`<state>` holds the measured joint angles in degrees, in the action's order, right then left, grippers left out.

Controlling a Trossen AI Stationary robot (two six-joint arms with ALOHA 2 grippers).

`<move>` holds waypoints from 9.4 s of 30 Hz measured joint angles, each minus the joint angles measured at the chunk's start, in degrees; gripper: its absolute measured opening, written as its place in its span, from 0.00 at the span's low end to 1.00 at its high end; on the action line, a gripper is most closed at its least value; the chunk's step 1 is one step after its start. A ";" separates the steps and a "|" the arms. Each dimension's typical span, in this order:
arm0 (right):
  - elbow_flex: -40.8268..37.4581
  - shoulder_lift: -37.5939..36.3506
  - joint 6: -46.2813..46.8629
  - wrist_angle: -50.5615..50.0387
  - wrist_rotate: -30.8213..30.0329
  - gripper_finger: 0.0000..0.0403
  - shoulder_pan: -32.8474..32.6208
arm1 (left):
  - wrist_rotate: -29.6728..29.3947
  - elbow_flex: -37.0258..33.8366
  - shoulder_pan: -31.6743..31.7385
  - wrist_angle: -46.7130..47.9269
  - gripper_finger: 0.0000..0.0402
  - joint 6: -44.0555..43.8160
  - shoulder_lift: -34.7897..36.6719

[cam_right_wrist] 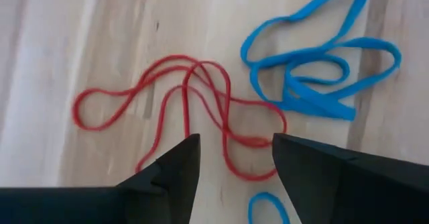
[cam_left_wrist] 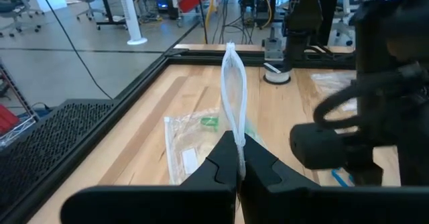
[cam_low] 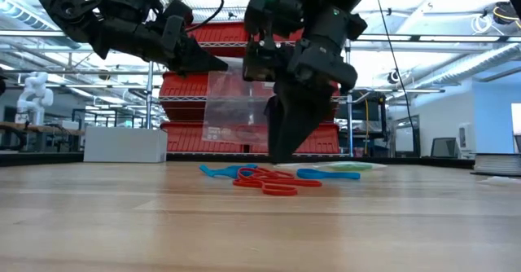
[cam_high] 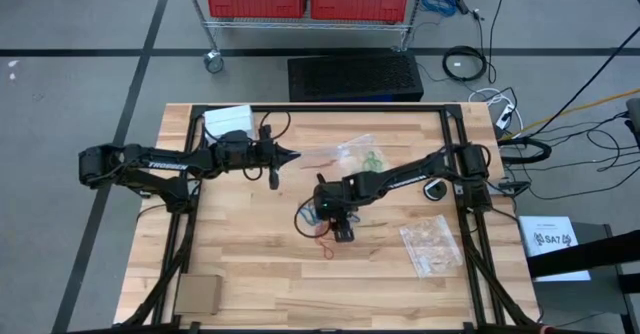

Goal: Sort rubber bands
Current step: Put the red rubber band into the top left transparent zip lock bag

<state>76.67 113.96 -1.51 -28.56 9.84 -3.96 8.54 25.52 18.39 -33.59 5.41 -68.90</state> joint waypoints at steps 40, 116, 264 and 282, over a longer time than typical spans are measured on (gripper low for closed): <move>6.66 -4.27 -2.58 -16.83 -12.09 0.00 -0.60 | -0.02 0.00 0.04 0.26 0.00 0.98 0.00; 20.44 -3.93 2.60 -30.40 -18.56 0.39 9.26 | -0.02 0.00 0.04 0.26 0.00 1.33 0.00; 20.47 -23.74 -5.20 -6.29 -12.67 0.00 12.43 | 4.76 0.00 2.25 -3.27 0.00 -1.84 -2.38; 21.33 -23.81 -5.79 -6.40 -12.78 0.00 10.73 | 4.74 0.00 2.25 -3.18 0.00 -1.70 -2.38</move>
<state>98.00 90.15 -7.31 -34.96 -2.94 6.76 13.28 25.52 20.64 -36.77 3.70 -71.29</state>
